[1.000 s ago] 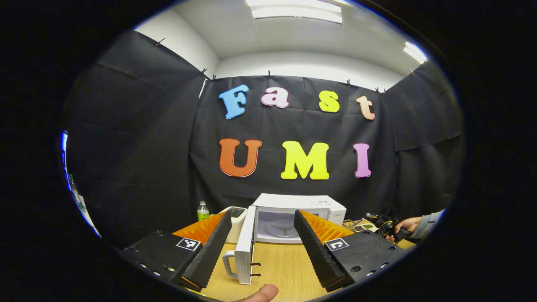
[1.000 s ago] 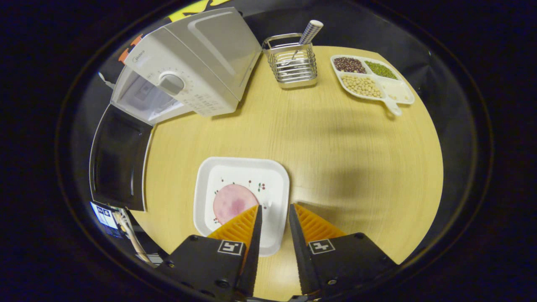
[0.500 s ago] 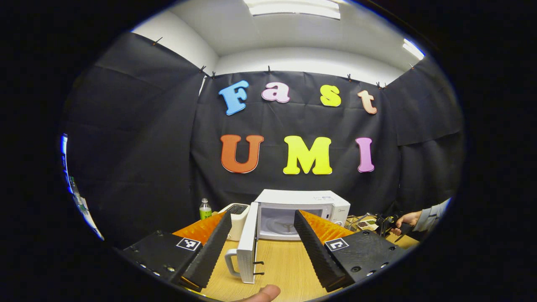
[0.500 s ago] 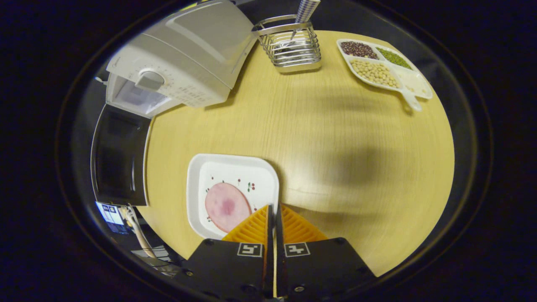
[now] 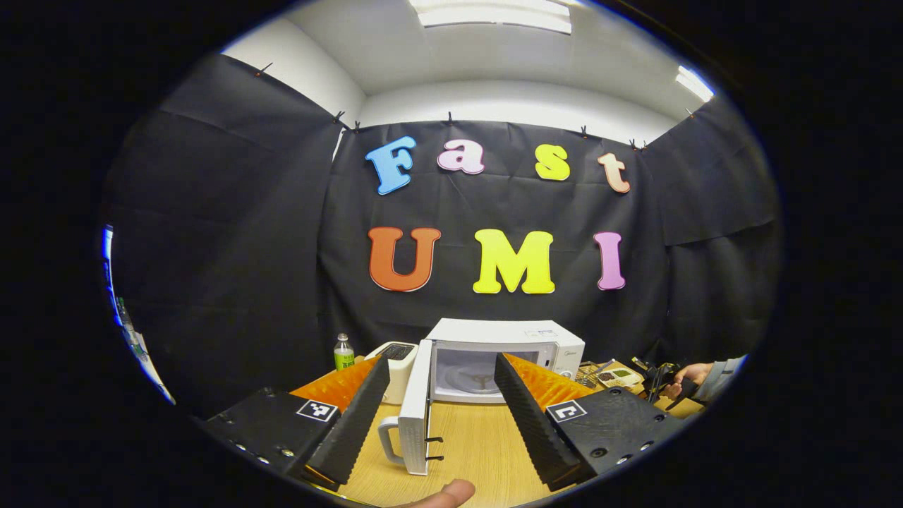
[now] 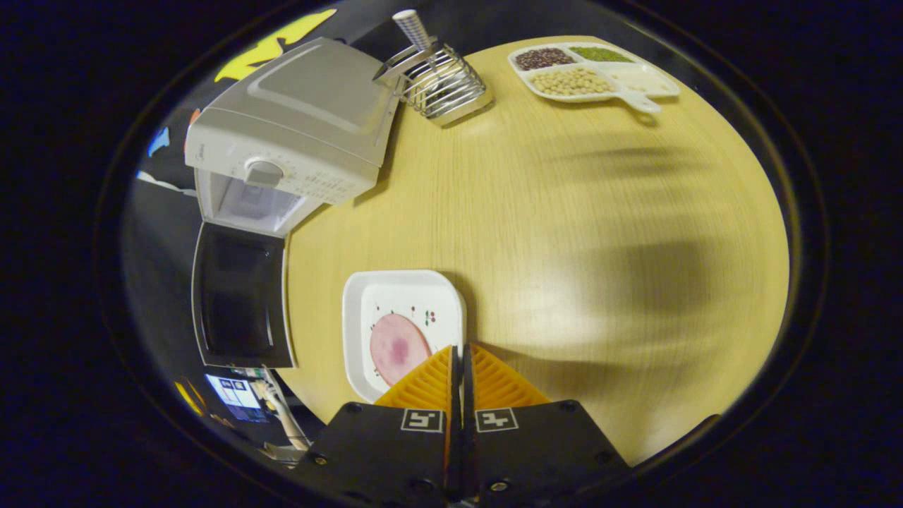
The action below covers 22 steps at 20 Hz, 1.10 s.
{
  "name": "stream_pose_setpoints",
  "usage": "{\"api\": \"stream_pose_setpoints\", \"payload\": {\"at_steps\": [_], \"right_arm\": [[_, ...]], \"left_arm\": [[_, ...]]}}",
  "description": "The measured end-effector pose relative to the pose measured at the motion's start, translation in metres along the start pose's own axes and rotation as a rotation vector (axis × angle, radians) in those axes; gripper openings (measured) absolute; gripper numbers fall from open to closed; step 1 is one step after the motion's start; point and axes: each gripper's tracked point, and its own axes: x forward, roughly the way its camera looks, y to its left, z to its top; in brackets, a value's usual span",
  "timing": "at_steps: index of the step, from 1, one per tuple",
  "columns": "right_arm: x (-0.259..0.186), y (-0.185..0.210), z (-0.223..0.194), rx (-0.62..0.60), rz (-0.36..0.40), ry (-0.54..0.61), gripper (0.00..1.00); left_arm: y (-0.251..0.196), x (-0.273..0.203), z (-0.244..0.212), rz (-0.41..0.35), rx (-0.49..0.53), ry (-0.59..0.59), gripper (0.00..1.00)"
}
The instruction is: Open the microwave oven with the left hand, put the food in, and close the microwave oven.
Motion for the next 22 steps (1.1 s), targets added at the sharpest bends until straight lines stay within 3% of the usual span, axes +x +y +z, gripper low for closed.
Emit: {"api": "stream_pose_setpoints", "payload": {"at_steps": [7, 10, 16, 22], "right_arm": [[-0.005, 0.016, 0.008, 0.141, 0.067, -0.142, 0.04], [-0.013, 0.045, 0.0, 0.222, 0.105, -0.198, 0.04], [0.002, 0.088, -0.002, 0.36, 0.112, -0.287, 0.04], [0.036, 0.15, -0.003, 0.387, 0.11, -0.341, 0.04]], "left_arm": [[0.005, -0.003, -0.02, -0.022, -0.026, 0.035, 0.92], [0.01, -0.006, -0.029, -0.025, -0.027, 0.054, 0.92], [0.022, -0.021, -0.038, -0.037, -0.026, 0.07, 0.92], [0.052, -0.044, -0.038, 0.0, -0.033, 0.061, 0.92]]}}
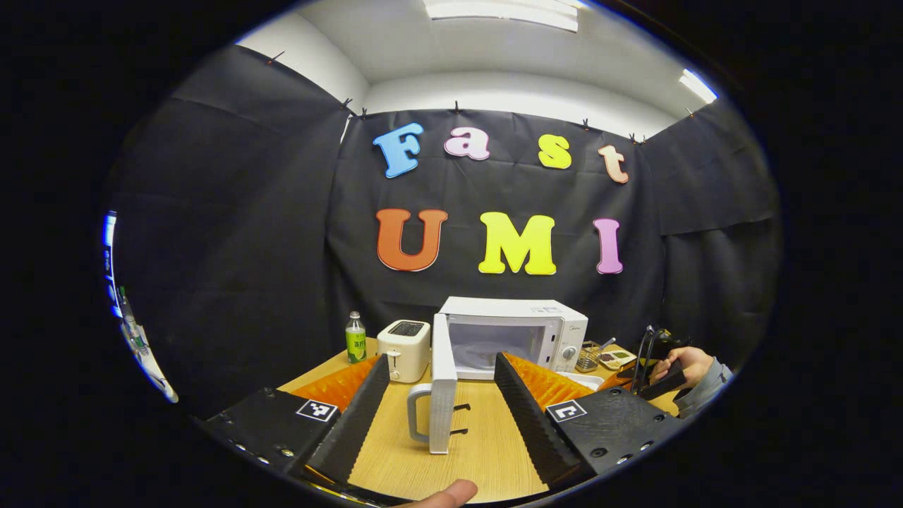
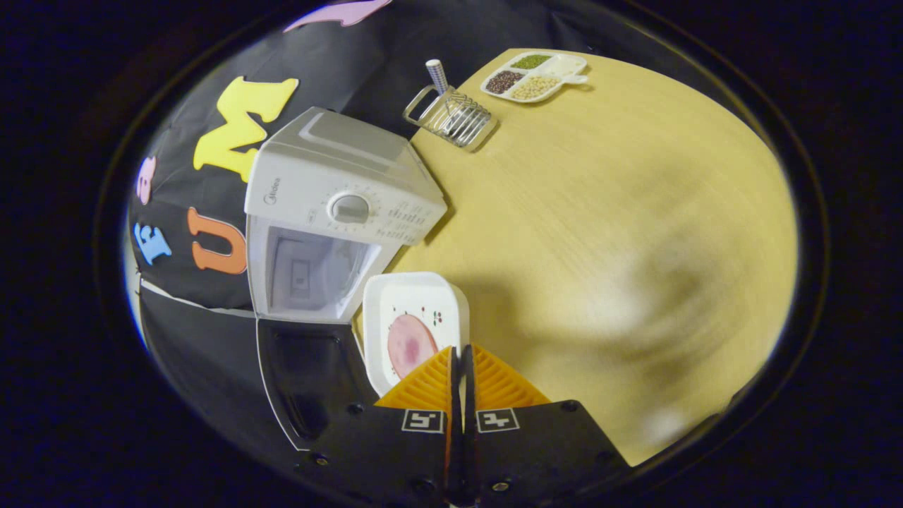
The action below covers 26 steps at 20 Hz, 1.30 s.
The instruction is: Open the microwave oven with the left hand, put the food in, and close the microwave oven.
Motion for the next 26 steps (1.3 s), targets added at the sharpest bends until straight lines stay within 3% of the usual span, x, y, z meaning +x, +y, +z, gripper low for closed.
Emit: {"api": "stream_pose_setpoints", "payload": {"at_steps": [5, 11, 15, 26], "right_arm": [[0.027, 0.052, -0.015, 0.067, 0.024, -0.076, 0.04], [0.07, 0.11, -0.016, 0.23, 0.07, -0.197, 0.05], [0.102, 0.136, -0.008, 0.302, 0.052, -0.314, 0.06], [0.175, 0.186, 0.047, 0.337, 0.067, -0.534, 0.07]], "left_arm": [[0.019, -0.015, -0.001, 0.018, 0.008, -0.005, 0.92], [0.037, -0.02, -0.006, 0.038, 0.014, 0.001, 0.92], [0.045, -0.011, -0.003, 0.055, 0.012, 0.003, 0.92], [0.066, 0.021, -0.023, 0.07, 0.016, 0.086, 0.92]]}}
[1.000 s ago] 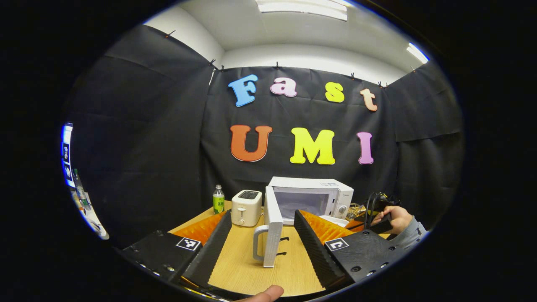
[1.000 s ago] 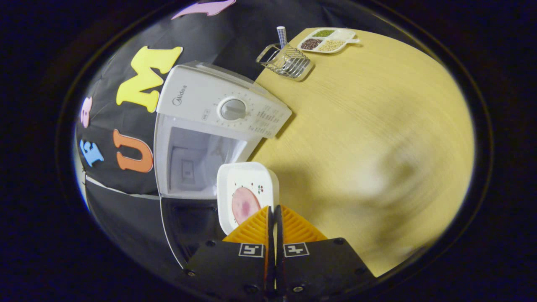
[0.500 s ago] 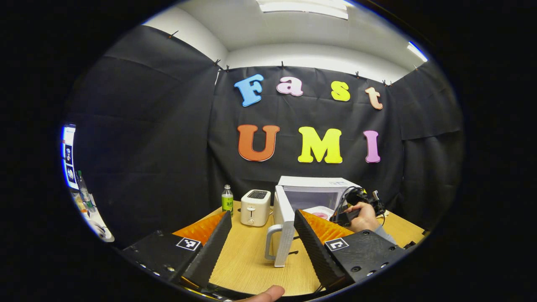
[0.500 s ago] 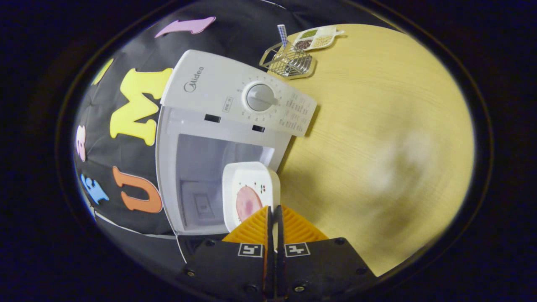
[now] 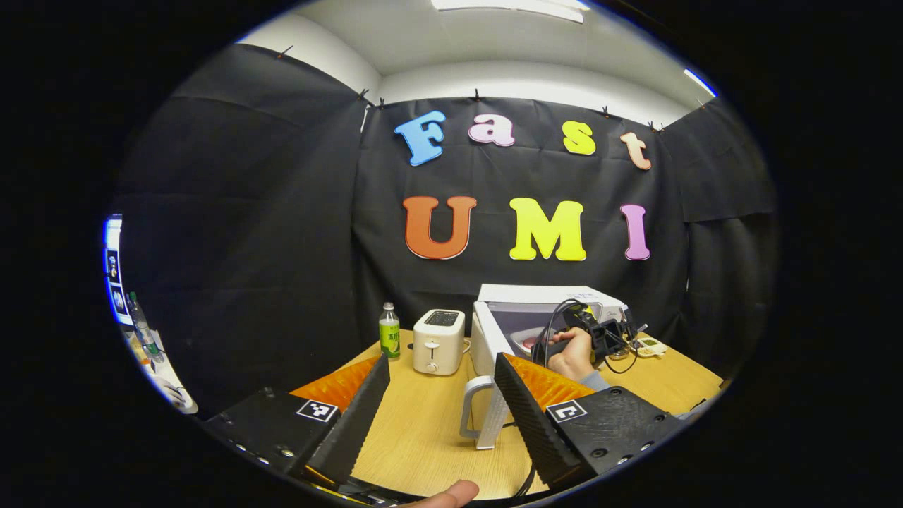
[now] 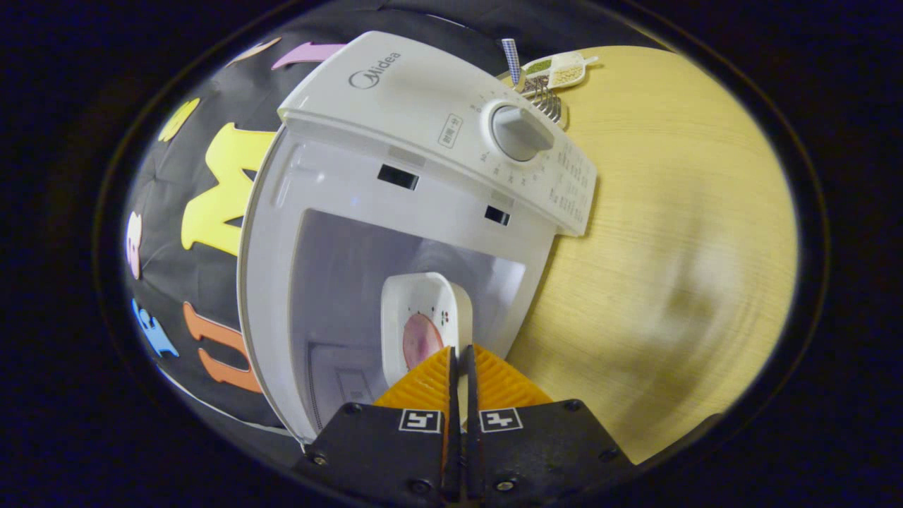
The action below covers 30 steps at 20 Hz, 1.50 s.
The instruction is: Open the microwave oven with the left hand, put the food in, and close the microwave oven.
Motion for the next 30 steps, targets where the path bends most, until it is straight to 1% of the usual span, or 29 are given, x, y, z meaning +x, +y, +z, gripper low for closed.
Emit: {"api": "stream_pose_setpoints", "payload": {"at_steps": [3, 6, 8, 10, 16, 18, 20, 21, 22, 23, 24, 25, 26, 27, 28, 29, 30], "right_arm": [[0.019, 0.005, -0.008, 0.015, -0.002, -0.007, 0.08], [0.035, 0.004, -0.021, -0.048, -0.022, 0.006, 0.09], [0.044, 0.002, -0.022, -0.067, -0.022, 0.003, 0.08], [0.045, 0.003, -0.022, -0.088, -0.016, -0.017, 0.08], [0.05, 0.001, -0.007, -0.101, 0.007, -0.053, 0.1], [0.048, 0.003, -0.006, -0.135, 0.026, -0.072, 0.09], [0.042, 0.006, -0.003, -0.192, 0.04, -0.099, 0.12], [0.038, 0.011, -0.002, -0.234, 0.059, -0.116, 0.02], [0.034, 0.016, -0.001, -0.284, 0.075, -0.135, 0.22], [0.028, 0.016, 0.002, -0.334, 0.074, -0.151, 0.17], [0.023, 0.018, 0.001, -0.371, 0.08, -0.156, 0.33], [0.016, 0.02, 0.001, -0.406, 0.091, -0.153, 0.36], [0.009, 0.025, 0.001, -0.437, 0.115, -0.146, 0.3], [0.001, 0.029, 0.006, -0.465, 0.132, -0.152, 0.47], [-0.006, 0.033, 0.01, -0.492, 0.148, -0.163, 0.49], [-0.013, 0.036, 0.019, -0.522, 0.163, -0.184, 0.59], [-0.019, 0.037, 0.028, -0.557, 0.158, -0.208, 0.66]], "left_arm": [[0.012, 0.006, -0.002, 0.024, -0.01, 0.008, 0.92], [0.01, 0.01, -0.006, 0.015, -0.018, 0.011, 0.92], [0.012, 0.014, -0.011, 0.017, -0.014, 0.022, 0.92], [0.013, 0.015, -0.013, 0.017, -0.021, 0.025, 0.92], [0.018, 0.019, -0.019, 0.024, -0.044, 0.04, 0.92], [0.019, 0.018, -0.02, 0.033, -0.04, 0.037, 0.92], [0.018, 0.016, -0.02, 0.028, -0.046, 0.032, 0.92], [0.019, 0.015, -0.022, 0.025, -0.053, 0.034, 0.92], [0.021, 0.016, -0.022, 0.026, -0.058, 0.032, 0.92], [0.022, 0.014, -0.022, 0.026, -0.059, 0.027, 0.92], [0.023, 0.013, -0.022, 0.027, -0.058, 0.02, 0.92], [0.025, 0.01, -0.021, 0.029, -0.055, 0.009, 0.92], [0.027, 0.006, -0.022, 0.032, -0.057, 0.003, 0.92], [0.029, 0.003, -0.025, 0.032, -0.065, 0.003, 0.92], [0.031, 0.001, -0.03, 0.031, -0.074, 0.007, 0.92], [0.033, 0.0, -0.034, 0.032, -0.082, 0.012, 0.92], [0.037, 0.001, -0.039, 0.037, -0.091, 0.02, 0.92]]}}
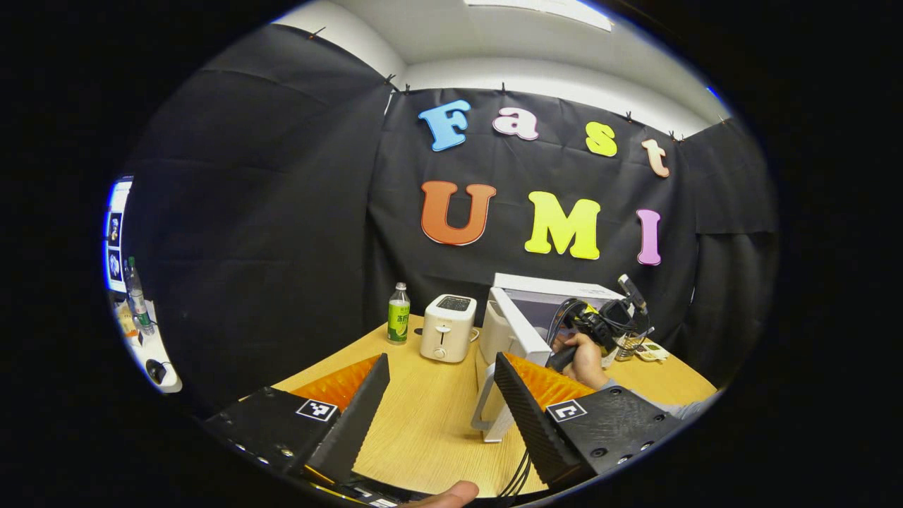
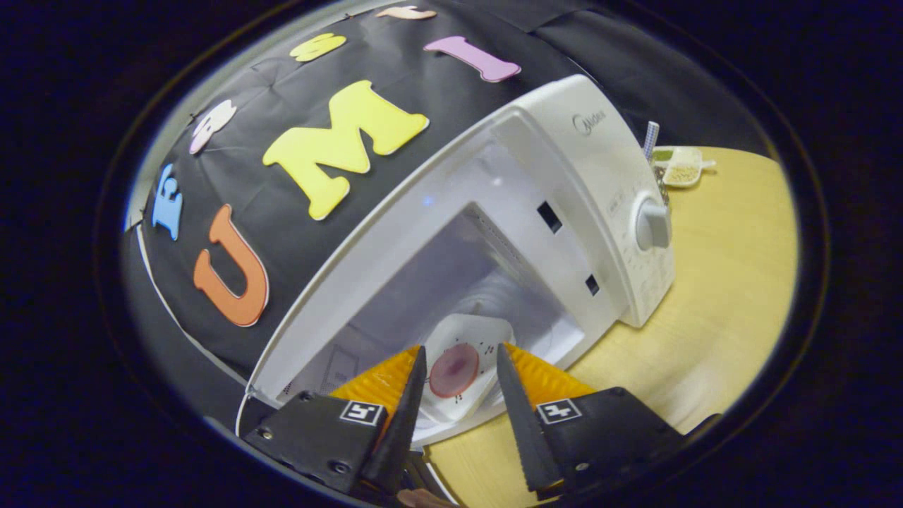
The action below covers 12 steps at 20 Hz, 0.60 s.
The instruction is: Open the microwave oven with the left hand, put the food in, and close the microwave oven.
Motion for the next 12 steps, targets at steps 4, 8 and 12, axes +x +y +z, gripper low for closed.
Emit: {"api": "stream_pose_setpoints", "payload": {"at_steps": [4, 8, 12], "right_arm": [[-0.011, -0.002, 0.022, -0.17, 0.043, -0.023, 0.85], [-0.037, -0.009, 0.044, -0.338, 0.064, -0.059, 0.9], [-0.082, -0.01, 0.075, -0.417, 0.123, -0.117, 0.95]], "left_arm": [[0.01, 0.0, -0.008, 0.026, -0.022, 0.014, 0.92], [0.013, 0.009, -0.013, 0.016, -0.001, -0.002, 0.92], [0.018, 0.03, -0.022, 0.013, -0.013, -0.006, 0.92]]}}
